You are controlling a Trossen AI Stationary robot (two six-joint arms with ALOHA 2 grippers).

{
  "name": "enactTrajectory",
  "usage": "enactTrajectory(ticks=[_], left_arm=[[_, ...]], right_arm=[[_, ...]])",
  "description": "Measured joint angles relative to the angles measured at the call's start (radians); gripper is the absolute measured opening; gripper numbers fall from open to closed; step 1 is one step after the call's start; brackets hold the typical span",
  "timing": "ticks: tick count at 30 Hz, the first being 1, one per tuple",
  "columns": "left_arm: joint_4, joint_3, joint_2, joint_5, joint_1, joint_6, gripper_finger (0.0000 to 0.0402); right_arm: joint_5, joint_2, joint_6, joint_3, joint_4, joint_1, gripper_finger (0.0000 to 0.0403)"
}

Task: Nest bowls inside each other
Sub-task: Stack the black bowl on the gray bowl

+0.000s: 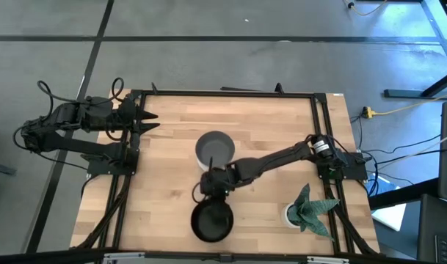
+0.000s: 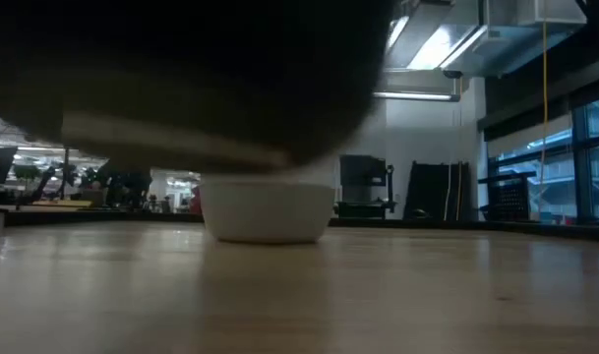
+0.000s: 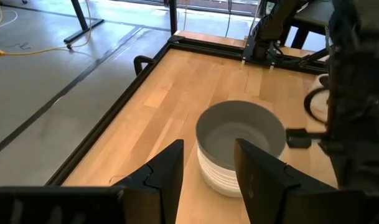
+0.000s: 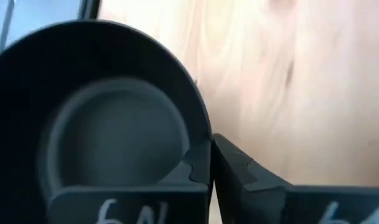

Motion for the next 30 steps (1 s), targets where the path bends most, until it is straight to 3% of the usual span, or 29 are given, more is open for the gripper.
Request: enactTrajectory(ticks=[4, 12, 16, 25, 30], left_arm=[[0.0, 0.0, 0.0, 0.0, 0.0, 0.0, 0.0135], [0.0, 0.0, 0.0, 0.0, 0.0, 0.0, 0.0135], [0.0, 0.0, 0.0, 0.0, 0.0, 0.0, 0.0135], [-0.026, 0.0, -0.001, -0.002, 0.0, 0.0, 0.0135], [-0.041, 0.0, 0.0, -0.007, 0.0, 0.0, 0.0135]], right_arm=[[0.061, 0.0, -0.106, 0.158, -0.148, -0.032, 0.0006], [0.063, 0.0, -0.253, 0.45, -0.284, -0.094, 0.0006], [0.156, -0.003, -0.3, 0.564, -0.432, -0.133, 0.0006], [0.184, -0.031, -0.332, 0.536, -0.563, -0.253, 0.0006], [0.124, -0.031, -0.356, 0.536, -0.552, -0.319, 0.0006]])
